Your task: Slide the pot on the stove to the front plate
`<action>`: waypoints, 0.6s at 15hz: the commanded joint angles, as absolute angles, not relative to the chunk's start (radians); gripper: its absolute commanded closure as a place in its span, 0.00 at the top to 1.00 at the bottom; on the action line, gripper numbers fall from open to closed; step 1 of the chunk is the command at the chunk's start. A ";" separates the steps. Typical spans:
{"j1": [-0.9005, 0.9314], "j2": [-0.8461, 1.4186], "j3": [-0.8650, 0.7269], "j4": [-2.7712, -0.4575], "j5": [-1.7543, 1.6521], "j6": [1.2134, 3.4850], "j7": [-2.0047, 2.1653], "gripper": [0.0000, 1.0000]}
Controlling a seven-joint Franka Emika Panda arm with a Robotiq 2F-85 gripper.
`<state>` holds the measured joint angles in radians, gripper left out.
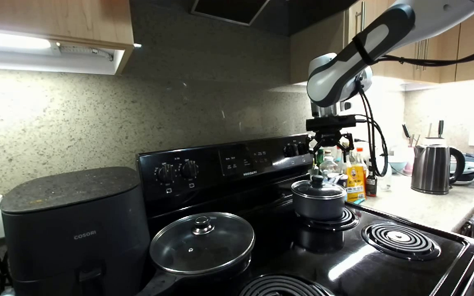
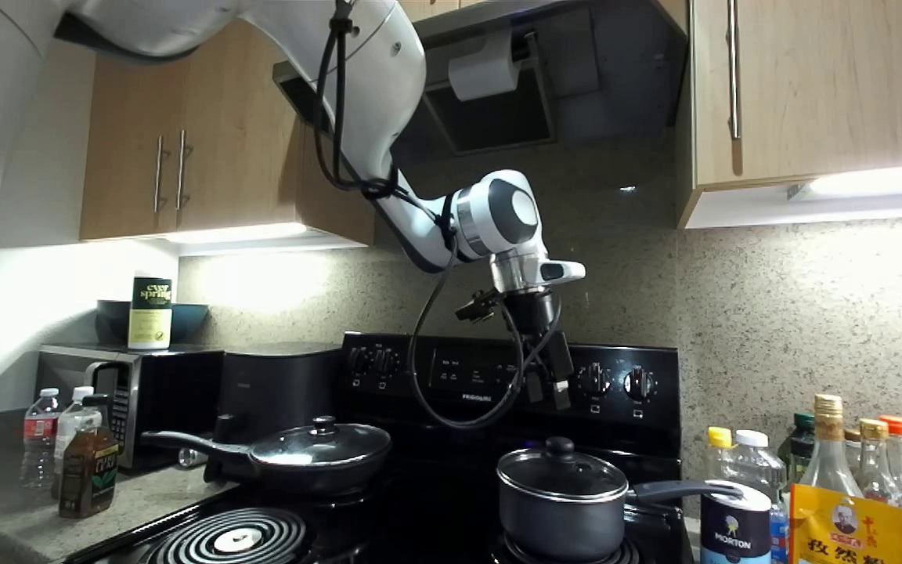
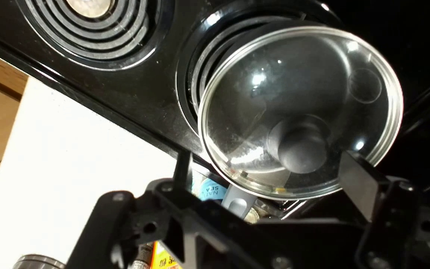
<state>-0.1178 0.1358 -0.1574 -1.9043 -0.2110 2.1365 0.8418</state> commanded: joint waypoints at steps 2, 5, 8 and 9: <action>-0.145 0.263 -0.203 -1.739 -0.203 2.120 0.802 1.00; -0.175 0.337 -0.239 -1.639 -0.188 2.096 0.768 1.00; -0.169 0.328 -0.256 -1.657 -0.201 2.112 0.800 1.00; -0.175 0.344 -0.260 -1.638 -0.199 2.108 0.796 1.00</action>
